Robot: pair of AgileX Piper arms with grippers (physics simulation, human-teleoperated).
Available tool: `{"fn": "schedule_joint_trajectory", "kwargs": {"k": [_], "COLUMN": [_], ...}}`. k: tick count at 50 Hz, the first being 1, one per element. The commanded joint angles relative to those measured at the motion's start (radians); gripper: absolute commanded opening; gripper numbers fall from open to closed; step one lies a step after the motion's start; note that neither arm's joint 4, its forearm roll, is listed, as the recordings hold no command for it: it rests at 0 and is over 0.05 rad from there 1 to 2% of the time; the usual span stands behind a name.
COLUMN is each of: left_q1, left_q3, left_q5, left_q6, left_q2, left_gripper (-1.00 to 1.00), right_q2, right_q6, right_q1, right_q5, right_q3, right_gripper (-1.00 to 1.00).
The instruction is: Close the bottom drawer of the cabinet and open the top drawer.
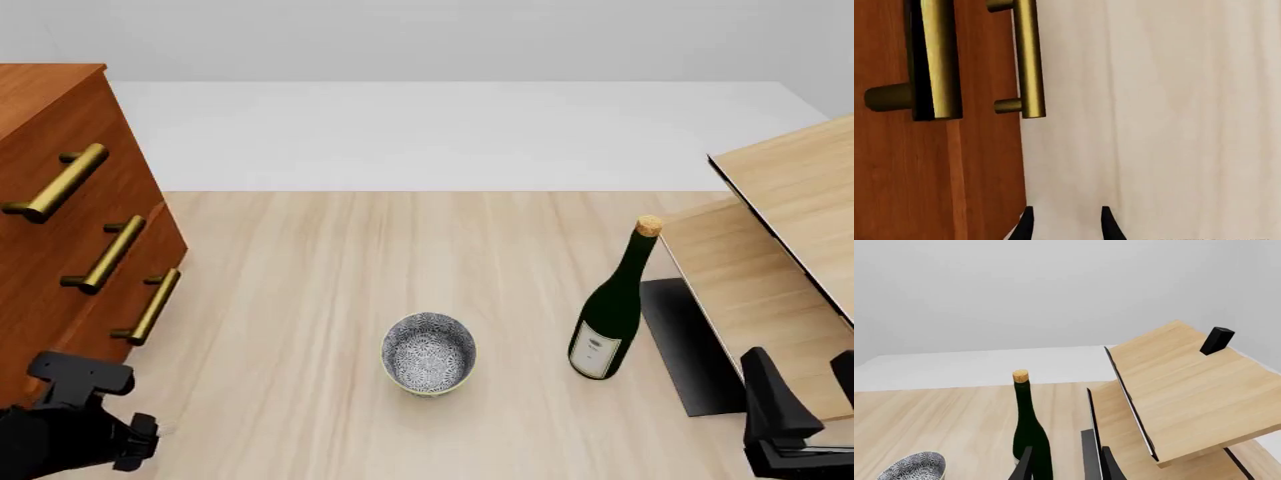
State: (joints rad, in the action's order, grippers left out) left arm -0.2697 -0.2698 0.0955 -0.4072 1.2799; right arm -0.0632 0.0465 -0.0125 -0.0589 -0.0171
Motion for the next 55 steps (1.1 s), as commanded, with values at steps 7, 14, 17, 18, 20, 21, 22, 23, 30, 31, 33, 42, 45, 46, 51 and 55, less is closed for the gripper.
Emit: {"fn": "schedule_joint_trajectory", "kwargs": {"k": [7, 14, 17, 18, 20, 21, 22, 23, 30, 31, 33, 42, 45, 46, 51, 55], "left_q1": [-0.049, -0.068, -0.070, -0.070, -0.080, -0.093, -0.093, -0.089, -0.108, -0.108, -0.111, -0.109, -0.115, -0.115, -0.093, -0.067], "left_q3": [0.012, 0.011, 0.012, 0.012, 0.015, 0.019, 0.019, 0.018, 0.028, 0.028, 0.027, 0.024, 0.021, 0.021, 0.003, -0.008], "left_q5": [0.013, 0.011, 0.012, 0.012, 0.013, 0.012, 0.012, 0.015, 0.016, 0.016, 0.018, 0.016, 0.017, 0.018, 0.037, 0.042], "left_q6": [-0.042, -0.054, -0.056, -0.056, -0.064, -0.073, -0.073, -0.069, -0.084, -0.084, -0.085, -0.085, -0.091, -0.091, -0.072, -0.051], "left_q2": [-0.037, -0.040, -0.042, -0.042, -0.048, -0.053, -0.054, -0.057, -0.070, -0.070, -0.074, -0.071, -0.075, -0.075, -0.079, -0.071], "left_gripper": [1.00, 1.00, 1.00, 1.00, 1.00, 1.00, 1.00, 1.00, 1.00, 1.00, 1.00, 1.00, 1.00, 1.00, 1.00, 1.00], "right_q2": [0.003, 0.005, 0.004, 0.004, 0.004, 0.005, 0.005, 0.006, 0.005, 0.005, 0.005, 0.000, -0.002, -0.002, 0.003, 0.004], "right_q6": [0.001, 0.002, 0.002, 0.002, 0.001, 0.001, 0.001, 0.002, 0.002, 0.002, 0.002, 0.003, 0.004, 0.004, 0.005, 0.008], "right_q1": [0.000, 0.001, 0.000, 0.000, 0.001, 0.002, 0.002, 0.001, 0.002, 0.002, 0.002, 0.001, 0.000, 0.000, 0.000, -0.001], "right_q5": [0.003, 0.004, 0.003, 0.003, 0.003, 0.004, 0.004, 0.005, 0.005, 0.005, 0.005, 0.001, 0.000, -0.001, 0.005, 0.006], "right_q3": [0.000, 0.001, 0.001, 0.001, 0.001, 0.001, 0.001, 0.001, 0.000, 0.000, 0.000, -0.001, -0.001, -0.001, -0.002, -0.002], "right_gripper": [1.00, 1.00, 1.00, 1.00, 1.00, 1.00, 1.00, 1.00, 1.00, 1.00, 1.00, 1.00, 1.00, 1.00, 1.00, 1.00]}}
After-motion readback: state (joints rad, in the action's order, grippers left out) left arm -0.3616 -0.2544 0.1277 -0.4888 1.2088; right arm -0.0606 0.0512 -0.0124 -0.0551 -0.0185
